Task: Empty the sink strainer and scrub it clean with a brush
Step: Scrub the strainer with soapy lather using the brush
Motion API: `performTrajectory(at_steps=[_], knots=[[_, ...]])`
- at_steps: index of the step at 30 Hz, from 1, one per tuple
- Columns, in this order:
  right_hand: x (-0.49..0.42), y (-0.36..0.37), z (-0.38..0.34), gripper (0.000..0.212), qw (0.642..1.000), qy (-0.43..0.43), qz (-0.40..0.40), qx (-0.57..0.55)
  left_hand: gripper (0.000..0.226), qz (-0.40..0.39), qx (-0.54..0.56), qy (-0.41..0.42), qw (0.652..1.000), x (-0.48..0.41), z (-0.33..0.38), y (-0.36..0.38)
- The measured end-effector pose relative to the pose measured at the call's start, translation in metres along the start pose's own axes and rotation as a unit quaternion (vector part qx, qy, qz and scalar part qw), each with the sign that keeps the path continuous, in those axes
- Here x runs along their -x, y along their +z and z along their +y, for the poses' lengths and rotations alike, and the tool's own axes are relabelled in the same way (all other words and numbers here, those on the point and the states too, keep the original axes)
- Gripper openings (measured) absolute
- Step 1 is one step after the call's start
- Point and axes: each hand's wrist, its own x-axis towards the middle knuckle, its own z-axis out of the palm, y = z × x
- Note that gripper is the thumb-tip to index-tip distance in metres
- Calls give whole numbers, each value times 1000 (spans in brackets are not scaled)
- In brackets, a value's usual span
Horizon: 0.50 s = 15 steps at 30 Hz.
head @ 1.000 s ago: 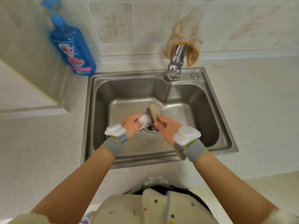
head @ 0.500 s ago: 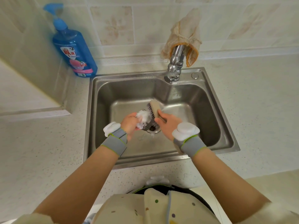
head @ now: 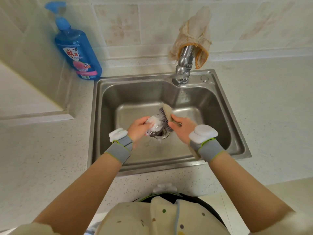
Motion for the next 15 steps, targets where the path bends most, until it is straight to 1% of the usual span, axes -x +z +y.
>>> performTrajectory(at_steps=[3,5,7,8,9,12,14,15], knots=[[12,6,-1,49,999,-22,-14,26,27,-7,-84,31,996,-2,-1,-1],[16,9,-2,49,998,-43,-20,41,38,-3,-132,31,991,-1,-2,-2],[9,6,0,49,999,-13,-14,31,43,-4,-175,35,984,0,-3,0],[6,6,1,49,999,-1,-9,35,42,-7,-188,38,981,0,-3,2],[8,8,0,49,999,-7,-10,50,39,-8,-198,43,979,-1,-4,2],[21,16,-6,49,993,-48,-38,98,33,-12,-195,39,980,0,-4,-1],[12,11,-4,50,996,-33,-22,82,23,-23,-211,44,976,2,-3,-1],[5,7,-2,50,998,-17,-11,62,24,-27,-222,50,973,2,-3,0]])
